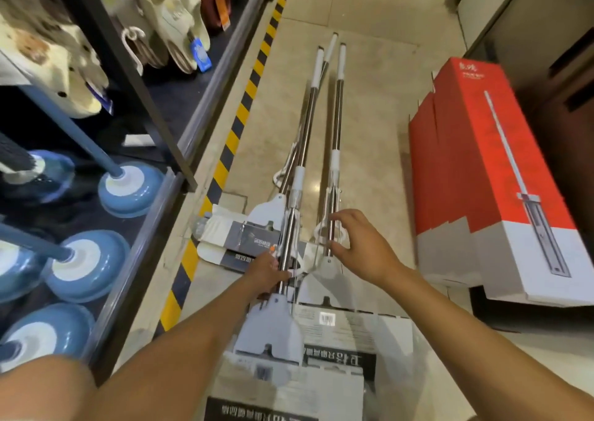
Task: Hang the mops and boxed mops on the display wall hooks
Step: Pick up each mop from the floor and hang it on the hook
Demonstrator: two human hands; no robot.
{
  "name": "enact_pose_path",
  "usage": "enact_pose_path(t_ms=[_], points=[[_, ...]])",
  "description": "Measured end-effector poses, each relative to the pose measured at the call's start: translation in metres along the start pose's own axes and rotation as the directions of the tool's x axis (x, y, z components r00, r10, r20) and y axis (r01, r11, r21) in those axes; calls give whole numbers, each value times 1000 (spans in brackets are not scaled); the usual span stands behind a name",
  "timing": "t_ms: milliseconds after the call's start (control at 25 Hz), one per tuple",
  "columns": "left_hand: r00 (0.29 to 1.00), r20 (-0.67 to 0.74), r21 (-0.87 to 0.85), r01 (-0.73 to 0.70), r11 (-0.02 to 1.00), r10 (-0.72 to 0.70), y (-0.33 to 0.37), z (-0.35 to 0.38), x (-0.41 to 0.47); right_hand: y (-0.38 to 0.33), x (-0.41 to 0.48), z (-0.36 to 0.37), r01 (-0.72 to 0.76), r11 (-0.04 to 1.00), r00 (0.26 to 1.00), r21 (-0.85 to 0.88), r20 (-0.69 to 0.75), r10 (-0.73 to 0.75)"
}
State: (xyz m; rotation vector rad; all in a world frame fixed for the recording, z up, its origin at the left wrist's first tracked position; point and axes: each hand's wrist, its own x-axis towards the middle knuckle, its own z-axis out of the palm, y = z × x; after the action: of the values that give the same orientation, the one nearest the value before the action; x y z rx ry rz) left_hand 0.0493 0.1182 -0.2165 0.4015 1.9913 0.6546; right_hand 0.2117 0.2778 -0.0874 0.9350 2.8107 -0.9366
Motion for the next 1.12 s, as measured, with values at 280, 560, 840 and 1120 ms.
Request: enact_pose_path(t_ms=[280, 560, 840, 1120], points=[[993, -88, -61, -82, 995, 76, 14, 3, -55, -28, 55, 2, -294, 857, 951, 423, 38, 307], [988, -10, 301, -144, 943, 154, 19, -26, -91, -58, 82, 18, -181, 622, 980, 762, 90, 175], [895, -265, 40, -362, 931, 359, 124, -124, -60, -68, 69, 20, -150, 601, 989, 785, 125, 84], [858, -57, -160, -513, 843, 511, 259, -152, -58, -76, 39, 19, -139, 668, 989, 731, 136, 57]])
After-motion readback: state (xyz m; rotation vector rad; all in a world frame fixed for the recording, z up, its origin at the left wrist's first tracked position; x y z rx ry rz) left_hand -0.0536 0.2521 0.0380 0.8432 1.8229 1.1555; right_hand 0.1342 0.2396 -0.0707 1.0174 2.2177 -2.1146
